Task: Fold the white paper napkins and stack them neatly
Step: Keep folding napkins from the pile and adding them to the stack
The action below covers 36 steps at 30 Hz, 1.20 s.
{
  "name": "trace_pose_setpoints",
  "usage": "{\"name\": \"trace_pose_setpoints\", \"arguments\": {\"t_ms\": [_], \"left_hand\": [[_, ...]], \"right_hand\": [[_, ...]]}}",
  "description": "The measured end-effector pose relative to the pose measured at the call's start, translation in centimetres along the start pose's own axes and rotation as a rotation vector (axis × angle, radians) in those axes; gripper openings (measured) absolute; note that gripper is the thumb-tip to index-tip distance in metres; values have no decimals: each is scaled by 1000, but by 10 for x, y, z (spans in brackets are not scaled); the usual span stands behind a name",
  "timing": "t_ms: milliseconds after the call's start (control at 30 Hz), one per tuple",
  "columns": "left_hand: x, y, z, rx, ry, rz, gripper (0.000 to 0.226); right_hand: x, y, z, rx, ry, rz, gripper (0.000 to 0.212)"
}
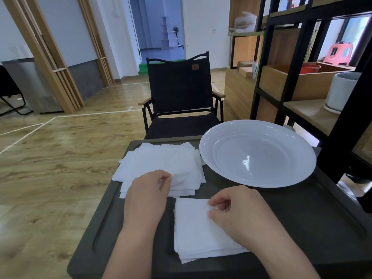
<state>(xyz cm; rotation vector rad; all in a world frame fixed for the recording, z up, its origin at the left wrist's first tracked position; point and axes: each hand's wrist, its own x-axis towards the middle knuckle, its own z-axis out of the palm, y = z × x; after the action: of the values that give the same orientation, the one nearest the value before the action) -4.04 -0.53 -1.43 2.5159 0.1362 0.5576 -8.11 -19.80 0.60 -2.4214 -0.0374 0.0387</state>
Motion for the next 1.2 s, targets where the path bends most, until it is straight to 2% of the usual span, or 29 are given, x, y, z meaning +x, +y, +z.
{"name": "trace_pose_setpoints", "arguments": {"t_ms": [100,167,233,300,400,533,567,633,733,833,900,1033,1200], "left_hand": [[-2,5,-4,-196,49,-48,10],[-2,9,-11,-400,73,-93,12],[-4,14,-22,-609,29,-140,16],[-7,21,-35,-819,-44,-206,19],[-11,34,-52,-1074,-112,-259,23],[-19,52,-66,-1328,-274,-247,29],[-20,55,-66,-1344,-303,-254,34],[-20,56,-63,-1301,-330,-268,31],[-22,56,-60,-1106,-315,-287,37],[-22,56,-62,-979,-231,-206,28],[-25,57,-66,-919,-252,-99,30],[-29,55,-67,-828,-300,15,29],[-31,51,-63,-656,-253,7,23]], "right_hand": [[0,-2,0,59,31,4,13],[0,-6,-3,149,114,-12,8],[0,-9,-7,263,203,-53,11],[-1,-14,-10,373,211,-89,26],[-3,-21,-13,532,135,-129,56],[-8,-26,-20,759,42,-177,75],[-10,-27,-22,800,33,-195,77],[-13,-29,-26,832,64,-220,72],[-13,-28,-28,861,161,-194,65],[-10,-22,-28,833,229,-173,63],[-10,-17,-28,801,244,-176,56],[-11,-17,-31,759,172,-185,38],[-12,-20,-37,647,45,-167,39]]}}
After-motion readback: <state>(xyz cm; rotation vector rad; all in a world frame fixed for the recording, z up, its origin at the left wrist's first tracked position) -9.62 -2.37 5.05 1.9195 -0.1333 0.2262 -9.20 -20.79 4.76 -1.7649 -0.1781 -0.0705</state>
